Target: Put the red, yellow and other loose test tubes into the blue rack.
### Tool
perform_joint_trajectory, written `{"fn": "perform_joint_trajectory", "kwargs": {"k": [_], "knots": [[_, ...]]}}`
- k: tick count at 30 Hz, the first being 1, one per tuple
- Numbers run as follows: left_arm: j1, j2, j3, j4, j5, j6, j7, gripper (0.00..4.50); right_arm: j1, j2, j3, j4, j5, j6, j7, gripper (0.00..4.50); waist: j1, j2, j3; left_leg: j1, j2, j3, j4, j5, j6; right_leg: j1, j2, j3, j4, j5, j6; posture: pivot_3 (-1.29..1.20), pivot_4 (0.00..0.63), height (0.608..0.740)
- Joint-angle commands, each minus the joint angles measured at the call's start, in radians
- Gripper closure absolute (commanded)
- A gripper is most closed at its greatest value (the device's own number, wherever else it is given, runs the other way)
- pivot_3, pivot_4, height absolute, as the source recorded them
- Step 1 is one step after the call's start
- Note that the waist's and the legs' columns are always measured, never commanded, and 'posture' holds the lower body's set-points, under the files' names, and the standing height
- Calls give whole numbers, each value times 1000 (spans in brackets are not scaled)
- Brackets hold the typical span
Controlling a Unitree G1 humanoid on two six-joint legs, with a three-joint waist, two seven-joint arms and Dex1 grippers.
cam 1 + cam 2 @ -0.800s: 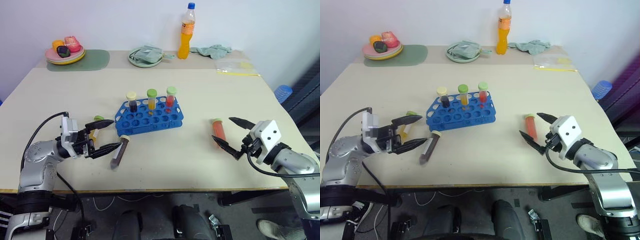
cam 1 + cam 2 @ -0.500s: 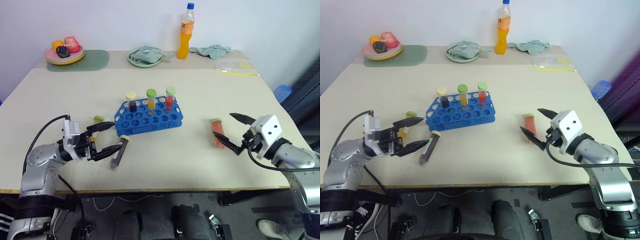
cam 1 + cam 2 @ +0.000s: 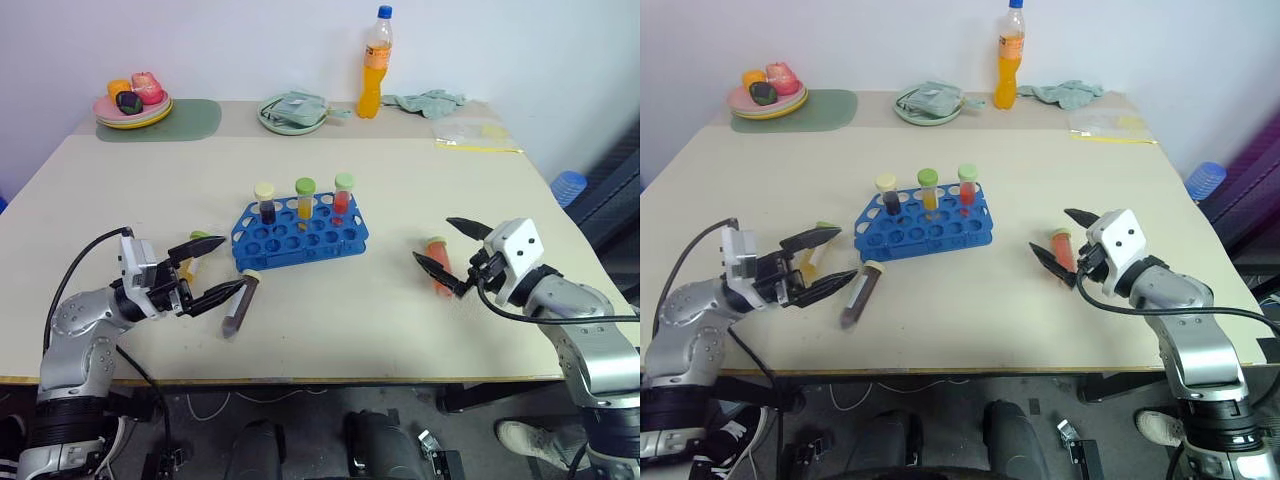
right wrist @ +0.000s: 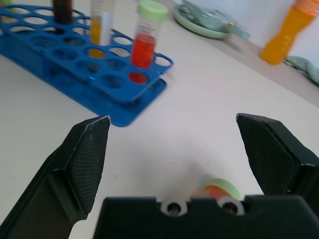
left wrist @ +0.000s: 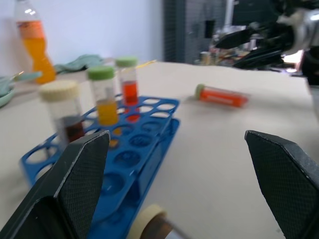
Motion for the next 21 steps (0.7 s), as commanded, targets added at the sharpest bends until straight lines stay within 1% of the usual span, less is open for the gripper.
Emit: {"fn": "perform_joint_trajectory", "kwargs": {"k": [1,4,7,9,11,13,14,15,17,21], "knots": [[-49,11,-3,-22,-9,5,1,33,-13,-11,-40,-25,-8,17,-25,0,0,0,0,0,0,0,0,0,0,0,0,0,0,0,0,0,150,740],[-65,6,-12,-46,-18,20,8,33,-53,-29,-28,-22,-19,127,-59,0,0,0,0,0,0,0,0,0,0,0,0,0,0,0,0,0,150,740],[-71,-7,-32,-87,-24,39,20,33,-142,-34,-48,-49,27,338,-111,0,-7,0,0,0,0,0,0,0,0,0,0,1,0,0,0,0,150,740],[-82,-14,-46,-101,-25,51,23,33,-224,-55,-43,-54,61,548,-135,0,-6,1,0,0,0,0,0,0,0,-1,1,1,1,0,0,0,150,740],[-99,-19,-63,-100,-24,61,20,33,-332,-55,-48,-37,94,814,-180,0,-4,1,1,0,0,0,0,0,0,-1,1,1,1,0,0,0,150,740],[-105,-23,-75,-107,-24,67,24,33,-394,-55,-55,-23,111,974,-203,0,-3,1,0,-1,0,0,0,0,0,-1,0,1,1,0,0,0,150,740],[-112,-28,-84,-104,-22,68,21,33,-462,-32,-60,4,105,1106,-224,0,-2,1,0,-1,0,0,0,0,0,-1,0,1,1,0,0,0,150,740],[-114,-33,-94,-112,-20,72,23,33,-508,-17,-64,22,99,1198,-241,0,-2,1,1,-1,0,-1,0,0,0,-1,0,1,1,0,0,0,150,740],[-126,-48,-107,-114,-21,76,26,33,-569,9,-48,82,125,1287,-284,0,-2,1,1,-2,0,0,0,0,0,-2,0,1,1,0,0,0,150,740],[-127,-66,-120,-123,-17,78,38,33,-613,-8,11,246,231,1289,-402,0,-2,1,0,-4,0,-1,0,0,0,-2,0,0,-1,0,0,0,150,740]]}}
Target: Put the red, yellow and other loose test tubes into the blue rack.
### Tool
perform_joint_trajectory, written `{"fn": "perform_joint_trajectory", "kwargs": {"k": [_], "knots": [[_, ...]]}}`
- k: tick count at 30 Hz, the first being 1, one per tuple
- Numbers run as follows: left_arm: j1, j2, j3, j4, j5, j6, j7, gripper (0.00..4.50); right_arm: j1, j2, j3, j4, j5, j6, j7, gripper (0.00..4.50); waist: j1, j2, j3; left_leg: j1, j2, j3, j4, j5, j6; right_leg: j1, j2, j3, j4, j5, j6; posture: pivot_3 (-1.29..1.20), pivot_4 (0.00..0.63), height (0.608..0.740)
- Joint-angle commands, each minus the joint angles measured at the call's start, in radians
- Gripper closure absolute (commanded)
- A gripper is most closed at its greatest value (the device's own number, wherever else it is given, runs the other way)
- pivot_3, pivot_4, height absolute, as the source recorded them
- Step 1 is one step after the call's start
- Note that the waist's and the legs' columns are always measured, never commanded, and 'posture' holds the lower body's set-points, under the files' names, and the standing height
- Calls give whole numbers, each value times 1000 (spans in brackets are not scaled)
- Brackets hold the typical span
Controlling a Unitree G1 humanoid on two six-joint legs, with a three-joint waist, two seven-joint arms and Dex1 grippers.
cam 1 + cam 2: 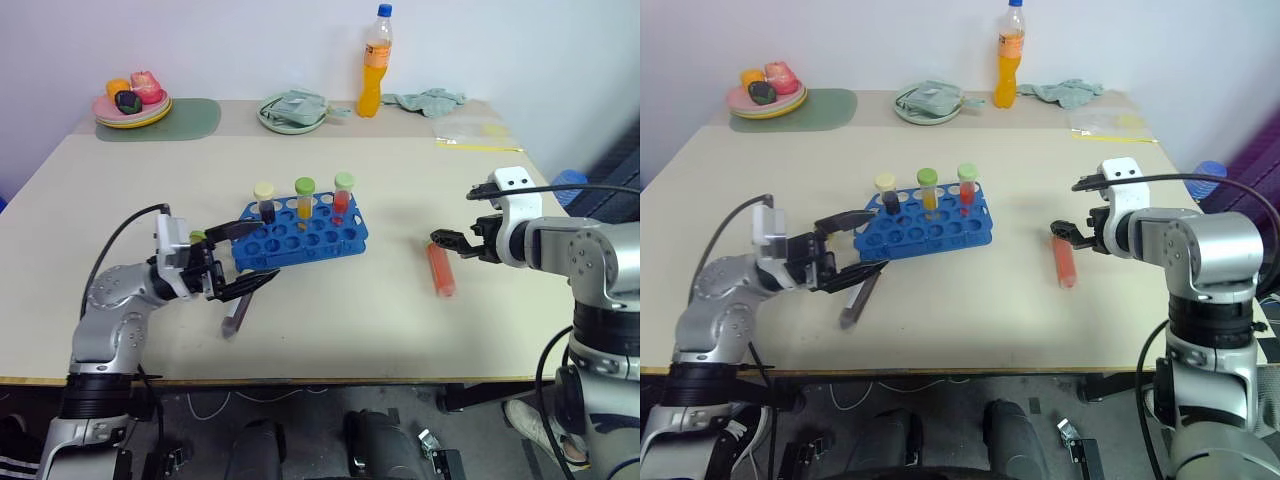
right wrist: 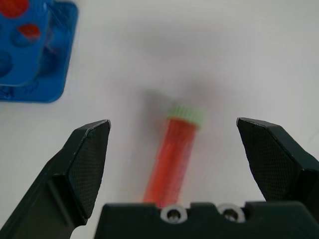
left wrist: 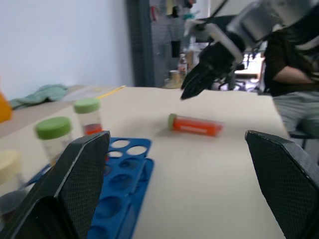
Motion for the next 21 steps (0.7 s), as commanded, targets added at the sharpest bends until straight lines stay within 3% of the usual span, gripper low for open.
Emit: {"fn": "perform_joint_trajectory", "kwargs": {"k": [1,9,21], "knots": [[-10,-4,-4,-49,-6,-4,11,33,-57,-14,41,131,81,13,-124,0,-2,0,0,-1,0,0,0,0,0,0,0,0,-1,0,0,0,150,740],[67,9,10,-155,-23,23,52,33,-200,10,98,400,183,13,-336,0,-8,1,0,-6,0,0,0,0,0,-6,1,1,0,1,1,0,150,740],[167,29,36,-264,-38,45,121,33,-310,71,149,579,235,13,-444,0,-5,1,0,-9,0,0,1,0,0,-7,0,0,-1,1,1,0,150,740]]}}
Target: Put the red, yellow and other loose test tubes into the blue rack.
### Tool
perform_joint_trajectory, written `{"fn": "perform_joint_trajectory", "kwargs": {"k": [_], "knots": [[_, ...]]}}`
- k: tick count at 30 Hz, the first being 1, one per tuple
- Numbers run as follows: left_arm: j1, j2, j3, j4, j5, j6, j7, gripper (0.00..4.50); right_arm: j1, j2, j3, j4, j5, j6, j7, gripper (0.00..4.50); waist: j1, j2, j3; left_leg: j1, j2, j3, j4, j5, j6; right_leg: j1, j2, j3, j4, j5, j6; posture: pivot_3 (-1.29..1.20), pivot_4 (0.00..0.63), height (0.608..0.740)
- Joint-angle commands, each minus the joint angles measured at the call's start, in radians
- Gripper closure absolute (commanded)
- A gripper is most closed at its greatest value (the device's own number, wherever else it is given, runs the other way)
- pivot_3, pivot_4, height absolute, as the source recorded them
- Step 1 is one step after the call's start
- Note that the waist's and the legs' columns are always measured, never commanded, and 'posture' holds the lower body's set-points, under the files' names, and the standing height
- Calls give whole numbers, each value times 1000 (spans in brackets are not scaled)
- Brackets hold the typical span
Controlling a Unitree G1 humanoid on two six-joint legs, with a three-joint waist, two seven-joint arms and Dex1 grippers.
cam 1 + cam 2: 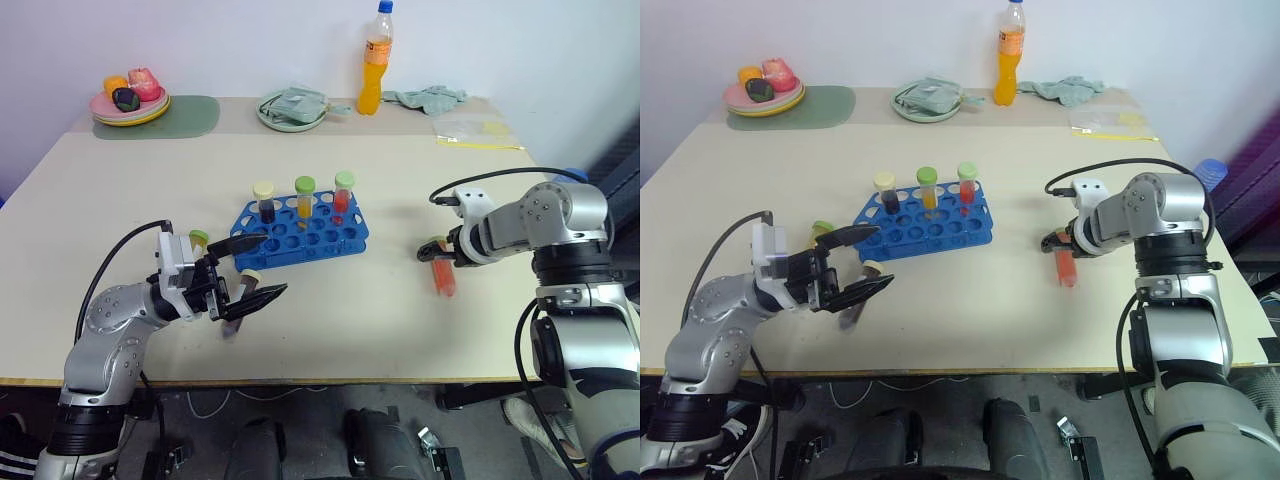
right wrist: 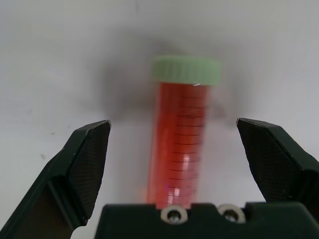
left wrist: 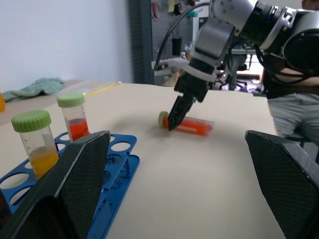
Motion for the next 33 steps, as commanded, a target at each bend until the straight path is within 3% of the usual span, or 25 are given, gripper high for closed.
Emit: {"fn": "perform_joint_trajectory", "kwargs": {"k": [1,3,6,11,18,22,25,27,31,33], "knots": [[8,8,21,-49,-15,-1,20,33,-45,5,-9,3,-4,6,-35,0,-1,0,0,0,0,0,0,0,0,0,0,0,0,0,0,0,150,740],[12,8,22,-56,-16,0,28,33,-31,9,-3,-2,-6,6,-47,0,-2,0,0,0,0,0,0,0,0,0,0,0,0,0,0,0,150,740],[15,11,22,-57,-15,-3,34,0,-15,8,-4,-4,-1,6,-53,864,-2,0,0,0,0,0,0,0,0,0,0,0,0,0,0,0,150,740],[8,18,23,-44,-13,-7,31,0,6,2,9,-69,-22,6,-51,3347,-2,0,0,0,0,0,0,0,0,0,0,0,0,0,0,0,150,740],[-29,32,29,8,-12,-19,7,0,42,72,-159,-298,-22,-19,24,3347,-2,0,0,-1,0,-1,0,0,0,-1,0,-1,0,1,2,0,150,740],[-53,40,28,19,-14,-11,-2,0,301,97,-216,-724,-20,-418,175,3347,9,0,-1,-2,1,-3,-1,0,0,-1,1,-3,-2,1,2,0,150,740],[-79,52,38,58,-19,-10,-22,0,468,166,-185,-891,-91,-714,250,3347,4,0,-1,-3,1,-3,-2,-1,1,0,0,-4,-5,2,4,0,150,740],[-99,56,40,97,-16,-16,-40,0,522,228,-150,-895,-116,-829,283,3347,-3,1,0,-2,1,-3,-1,-1,1,1,0,-4,-6,2,5,0,150,740],[-128,70,38,156,-7,-15,-80,0,587,320,47,-786,-375,-1253,330,3347,-10,1,0,0,1,-2,0,-1,1,2,1,-3,-5,2,3,0,150,740],[-140,82,44,170,-9,-9,-93,0,575,387,84,-707,-432,-1369,311,3347,-12,1,0,0,0,-2,0,-1,1,2,1,-3,-5,2,3,0,150,740]]}}
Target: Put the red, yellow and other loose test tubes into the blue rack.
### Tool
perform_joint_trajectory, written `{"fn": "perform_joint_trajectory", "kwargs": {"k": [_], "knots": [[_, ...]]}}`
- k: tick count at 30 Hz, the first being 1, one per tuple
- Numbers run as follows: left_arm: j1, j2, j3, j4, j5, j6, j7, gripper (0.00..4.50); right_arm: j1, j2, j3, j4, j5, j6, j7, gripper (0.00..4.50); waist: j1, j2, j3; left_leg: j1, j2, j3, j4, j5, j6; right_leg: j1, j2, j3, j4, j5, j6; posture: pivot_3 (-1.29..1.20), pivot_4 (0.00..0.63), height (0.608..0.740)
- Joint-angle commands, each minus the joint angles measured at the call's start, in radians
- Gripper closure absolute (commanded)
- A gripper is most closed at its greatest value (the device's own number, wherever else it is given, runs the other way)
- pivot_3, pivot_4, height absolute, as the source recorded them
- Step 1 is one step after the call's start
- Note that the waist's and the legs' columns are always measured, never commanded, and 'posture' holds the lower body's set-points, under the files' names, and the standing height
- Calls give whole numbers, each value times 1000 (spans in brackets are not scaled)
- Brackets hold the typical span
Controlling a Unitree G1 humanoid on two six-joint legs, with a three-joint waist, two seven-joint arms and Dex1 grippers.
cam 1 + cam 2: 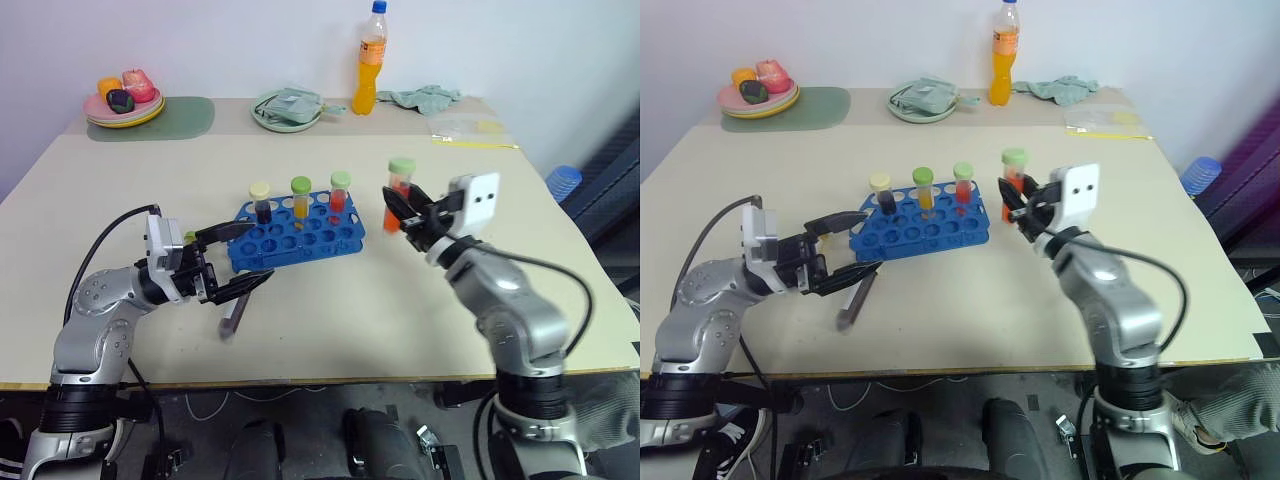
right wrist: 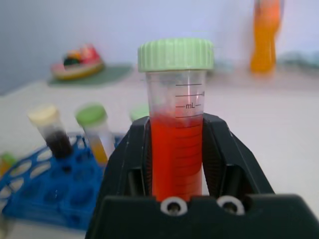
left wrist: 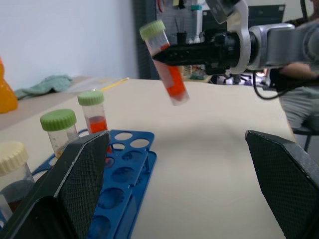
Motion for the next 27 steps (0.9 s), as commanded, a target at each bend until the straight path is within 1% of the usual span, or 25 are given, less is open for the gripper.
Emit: {"fn": "perform_joint_trajectory", "kwargs": {"k": [1,3,5,8,12,16,23,27], "knots": [[-32,32,26,13,-8,-3,-28,0,-30,96,66,109,-116,-249,-12,3347,-4,-1,0,0,0,0,0,0,0,0,0,0,0,0,0,0,150,740],[-39,44,31,20,-10,2,-32,0,-34,132,111,207,-187,-396,7,3347,-7,0,0,0,0,0,0,0,0,0,0,0,0,0,0,0,150,740],[-37,59,33,29,7,-12,-42,0,-33,164,132,298,-221,-505,27,3347,-8,0,0,-1,0,0,0,0,-1,0,0,0,0,0,0,0,150,740],[-35,70,45,43,16,-32,-46,0,-53,201,134,412,-253,-610,27,3347,-8,0,0,-1,0,1,0,0,-1,0,-1,0,-1,0,0,0,150,740],[-8,83,68,22,16,-33,-34,0,-90,216,132,548,-309,-715,17,3347,-13,0,0,-1,0,1,0,1,-2,0,-1,0,0,0,0,0,150,740],[27,88,86,-9,9,-28,-31,0,-111,222,98,640,-315,-747,-4,3347,-15,0,0,0,0,1,0,1,-2,0,-1,0,1,0,0,0,150,740],[39,97,97,-16,5,-27,-31,0,-121,233,95,689,-324,-782,10,3347,-15,0,0,1,0,1,0,1,-3,0,-1,0,3,0,0,0,150,740],[36,104,99,-14,1,-23,-33,0,-115,257,109,704,-337,-795,4,3347,-16,0,0,2,0,1,0,1,-3,0,-2,0,5,0,0,0,150,740]]}}
